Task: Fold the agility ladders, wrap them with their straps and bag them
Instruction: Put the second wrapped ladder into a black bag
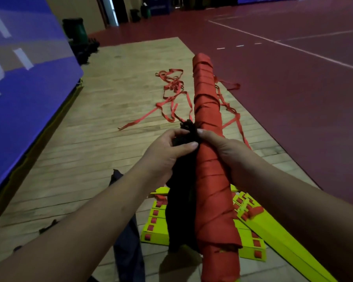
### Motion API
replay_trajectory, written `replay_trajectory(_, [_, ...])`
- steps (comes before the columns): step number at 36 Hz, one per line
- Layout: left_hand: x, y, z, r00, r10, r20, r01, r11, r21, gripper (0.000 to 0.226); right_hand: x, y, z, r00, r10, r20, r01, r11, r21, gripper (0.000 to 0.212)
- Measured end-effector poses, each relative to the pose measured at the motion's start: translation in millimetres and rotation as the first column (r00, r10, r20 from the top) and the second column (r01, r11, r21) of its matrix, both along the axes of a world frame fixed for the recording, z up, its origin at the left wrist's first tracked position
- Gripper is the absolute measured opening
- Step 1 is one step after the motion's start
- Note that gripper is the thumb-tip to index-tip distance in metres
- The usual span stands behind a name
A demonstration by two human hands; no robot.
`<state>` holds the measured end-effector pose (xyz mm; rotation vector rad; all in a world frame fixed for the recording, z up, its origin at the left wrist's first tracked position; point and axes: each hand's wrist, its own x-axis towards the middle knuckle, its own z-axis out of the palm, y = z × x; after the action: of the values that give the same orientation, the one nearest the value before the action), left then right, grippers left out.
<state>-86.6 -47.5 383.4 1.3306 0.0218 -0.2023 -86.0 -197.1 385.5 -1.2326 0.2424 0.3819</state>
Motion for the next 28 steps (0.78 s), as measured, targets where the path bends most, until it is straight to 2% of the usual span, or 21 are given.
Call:
replay_trajectory(2, [4.3,5.8,-0.3,0.999,-0.012,0.037,0.009,0.997,0.073,0.026,4.1,-4.8,2.4,1.0,-0.008,0.02,0.009,1.0,-0.026,0.055])
replay_trajectory(5, [12.0,22.0,-2.5,0.999,0.022,0.044,-0.03,0.982,0.189,0.018,8.3,-11.6,5.3,0.999,-0.014,0.042,0.016,0.998,-0.067,0.056])
replay_trajectory(9, [15.2,41.5,-0.2,1.0,0.011,0.026,-0.018,0.965,0.261,0.014,7.9,-16.7,10.0,0.999,-0.02,0.049,0.025,0.995,-0.099,0.043])
replay_trajectory(12, [11.4,49.5,7.8,0.992,-0.126,-0.017,0.124,0.931,0.344,0.009,5.0,-14.8,13.2,0.999,-0.003,0.047,0.007,0.996,-0.088,0.049])
replay_trajectory(14, [4.0,56.0,17.1,0.956,-0.266,-0.122,0.291,0.904,0.312,0.025,3.9,-14.2,14.6,0.999,0.012,0.036,-0.009,0.997,-0.078,0.055])
replay_trajectory(16, [-2.8,62.3,26.9,0.93,-0.292,-0.224,0.335,0.925,0.181,0.041,1.8,-14.5,16.8,0.999,0.038,0.028,-0.037,0.998,-0.047,0.056])
replay_trajectory(17, [-3.5,65.0,28.4,0.944,-0.247,-0.22,0.287,0.942,0.175,0.044,0.5,-14.2,18.2,0.998,0.055,0.025,-0.055,0.998,-0.023,0.054])
replay_trajectory(18, [-1.7,68.7,25.8,0.969,-0.173,-0.175,0.214,0.943,0.254,0.043,-0.8,-13.6,19.5,0.997,0.075,0.023,-0.074,0.997,-0.005,0.052])
replay_trajectory(19, [1.4,72.3,22.4,0.992,-0.089,-0.094,0.12,0.905,0.409,0.039,-2.2,-13.1,21.1,0.995,0.096,0.023,-0.096,0.995,0.004,0.051])
replay_trajectory(20, [5.2,74.9,19.1,1.0,-0.017,0.017,0.004,0.824,0.566,0.033,-3.4,-13.7,22.6,0.993,0.115,0.024,-0.115,0.993,0.005,0.049])
replay_trajectory(21, [7.3,79.6,17.0,0.992,0.024,0.127,-0.103,0.739,0.666,0.032,-4.8,-13.4,24.6,0.991,0.13,0.026,-0.13,0.992,0.003,0.045])
replay_trajectory(22, [8.2,83.4,15.4,0.982,0.015,0.188,-0.143,0.708,0.691,0.038,-6.7,-13.4,27.3,0.989,0.143,0.027,-0.143,0.99,0.0,0.04])
replay_trajectory(23, [6.8,85.6,15.2,0.983,-0.03,0.182,-0.103,0.731,0.675,0.047,-8.6,-13.1,29.8,0.988,0.153,0.024,-0.153,0.988,-0.004,0.035])
replay_trajectory(25, [-0.2,80.3,15.9,0.988,-0.141,0.062,0.084,0.833,0.547,0.057,-11.8,-11.5,33.0,0.983,0.181,0.015,-0.181,0.983,-0.018,0.031])
replay_trajectory(28, [-12.8,57.4,12.4,0.965,-0.237,-0.109,0.258,0.925,0.278,0.043,-15.5,-5.9,32.1,0.972,0.234,0.009,-0.233,0.972,-0.031,0.034])
